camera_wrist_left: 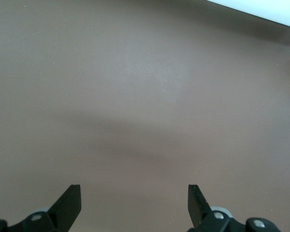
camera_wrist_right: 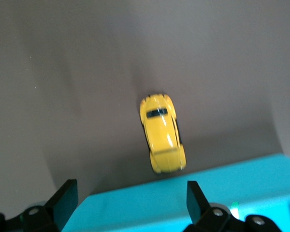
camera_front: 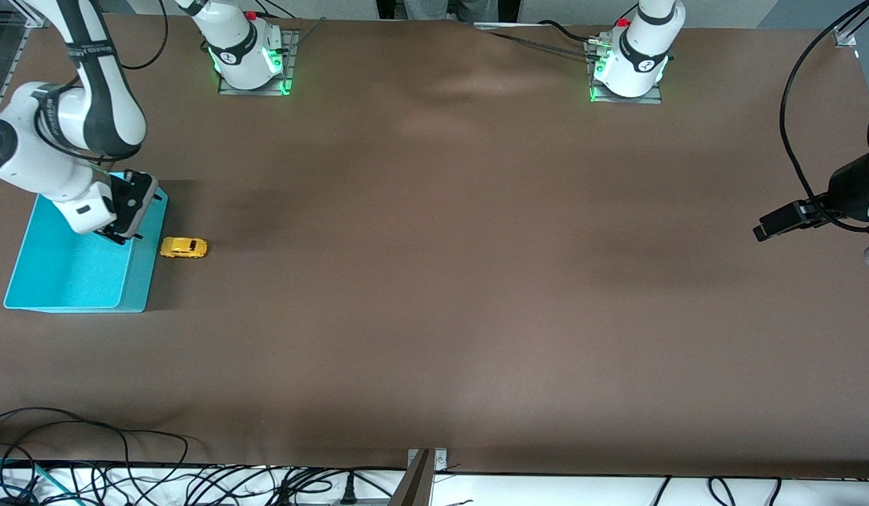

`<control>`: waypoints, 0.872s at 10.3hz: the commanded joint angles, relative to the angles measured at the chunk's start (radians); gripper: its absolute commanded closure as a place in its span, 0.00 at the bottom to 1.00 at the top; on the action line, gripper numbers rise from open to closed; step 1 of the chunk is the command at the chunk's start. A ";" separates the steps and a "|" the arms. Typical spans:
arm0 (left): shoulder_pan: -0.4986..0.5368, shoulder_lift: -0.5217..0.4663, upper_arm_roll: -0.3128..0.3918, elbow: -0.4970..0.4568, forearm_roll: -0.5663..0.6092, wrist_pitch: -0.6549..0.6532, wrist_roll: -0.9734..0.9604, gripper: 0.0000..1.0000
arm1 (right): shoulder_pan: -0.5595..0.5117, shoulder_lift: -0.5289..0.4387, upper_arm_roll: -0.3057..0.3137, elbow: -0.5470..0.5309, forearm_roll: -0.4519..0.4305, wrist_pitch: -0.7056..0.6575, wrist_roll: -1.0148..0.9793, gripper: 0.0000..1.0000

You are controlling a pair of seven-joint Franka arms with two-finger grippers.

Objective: Wind up and store yellow beetle car
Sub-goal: 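Move the right gripper over the car beside the blue box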

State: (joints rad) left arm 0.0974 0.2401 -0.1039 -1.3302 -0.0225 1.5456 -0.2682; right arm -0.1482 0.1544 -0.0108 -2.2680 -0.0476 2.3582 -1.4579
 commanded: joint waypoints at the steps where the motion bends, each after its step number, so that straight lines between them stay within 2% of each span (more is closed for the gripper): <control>1: -0.001 -0.065 0.000 -0.079 -0.028 0.030 0.053 0.00 | -0.025 0.034 0.026 -0.016 -0.003 0.091 -0.042 0.00; 6: -0.011 -0.110 0.013 -0.150 -0.028 0.044 0.084 0.00 | -0.036 0.138 0.043 -0.004 0.000 0.200 -0.151 0.00; 8: -0.051 -0.110 0.070 -0.147 -0.037 0.067 0.084 0.00 | -0.053 0.175 0.051 -0.002 0.000 0.240 -0.153 0.00; 9: -0.045 -0.107 0.069 -0.139 -0.040 0.067 0.084 0.00 | -0.054 0.191 0.052 -0.002 0.000 0.262 -0.159 0.00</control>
State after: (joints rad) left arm 0.0640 0.1633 -0.0653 -1.4382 -0.0258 1.5910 -0.2125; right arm -0.1722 0.3132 0.0210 -2.2769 -0.0475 2.5811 -1.5872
